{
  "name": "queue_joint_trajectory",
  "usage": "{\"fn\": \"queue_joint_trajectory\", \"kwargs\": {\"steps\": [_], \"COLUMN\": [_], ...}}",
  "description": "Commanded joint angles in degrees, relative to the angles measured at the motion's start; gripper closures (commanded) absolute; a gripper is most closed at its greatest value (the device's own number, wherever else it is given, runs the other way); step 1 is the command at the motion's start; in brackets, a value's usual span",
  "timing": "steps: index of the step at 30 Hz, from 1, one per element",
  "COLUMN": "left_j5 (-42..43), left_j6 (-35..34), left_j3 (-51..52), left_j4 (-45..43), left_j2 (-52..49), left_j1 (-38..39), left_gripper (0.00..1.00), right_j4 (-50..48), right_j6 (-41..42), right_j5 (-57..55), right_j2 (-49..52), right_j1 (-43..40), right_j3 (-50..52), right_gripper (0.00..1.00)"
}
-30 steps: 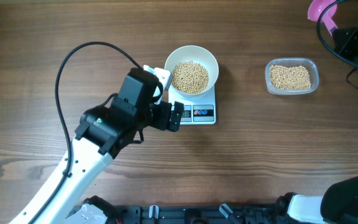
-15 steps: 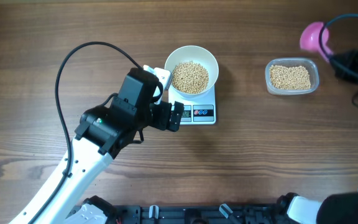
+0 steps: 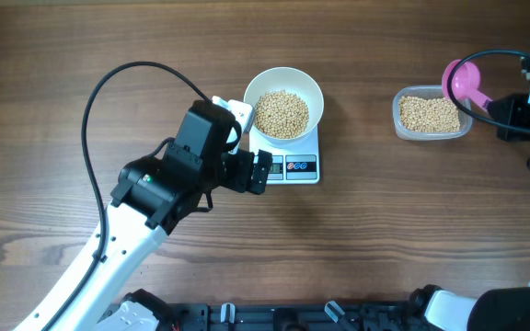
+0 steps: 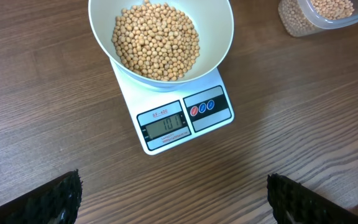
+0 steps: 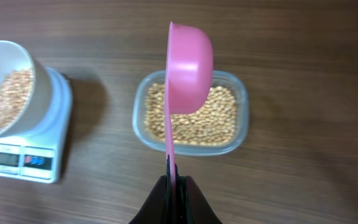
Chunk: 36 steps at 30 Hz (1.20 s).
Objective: Scoop item into bowl and weigh 150g on scale
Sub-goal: 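Lower the pink scoop into the soybean tub with the right gripper, then drag the pink scoop through the soybeans to fill it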
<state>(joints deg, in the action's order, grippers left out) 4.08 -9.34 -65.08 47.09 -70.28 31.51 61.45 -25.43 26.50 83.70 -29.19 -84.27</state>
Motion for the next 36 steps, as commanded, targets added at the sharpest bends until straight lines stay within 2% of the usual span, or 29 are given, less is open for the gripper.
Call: {"fn": "queue_joint_trajectory", "kwargs": {"steps": [1,11,21,36], "left_j5": [-0.94,-0.94,-0.94,-0.94], "left_j6": [-0.55,-0.55,-0.55,-0.55], "left_j3": [0.26,0.26,0.26,0.26], "left_j4": [-0.11,-0.11,-0.11,-0.11], "left_j2": [0.42,0.42,0.42,0.42], "left_j1": [0.15,0.15,0.15,0.15], "left_gripper": [0.0,0.0,0.0,0.0], "right_j4": [-1.33,-0.74,-1.88,-2.19], "right_j6": [-1.14,1.77,8.59,9.42], "right_j5": [-5.4,-19.39,-34.36,-29.4], "right_j2": [1.92,7.85,10.95,13.88], "right_j1": [1.22,9.66,14.53,14.62], "right_j3": [-0.46,-0.46,-0.46,-0.46], "right_gripper": [0.96,0.96,0.96,0.96]}}
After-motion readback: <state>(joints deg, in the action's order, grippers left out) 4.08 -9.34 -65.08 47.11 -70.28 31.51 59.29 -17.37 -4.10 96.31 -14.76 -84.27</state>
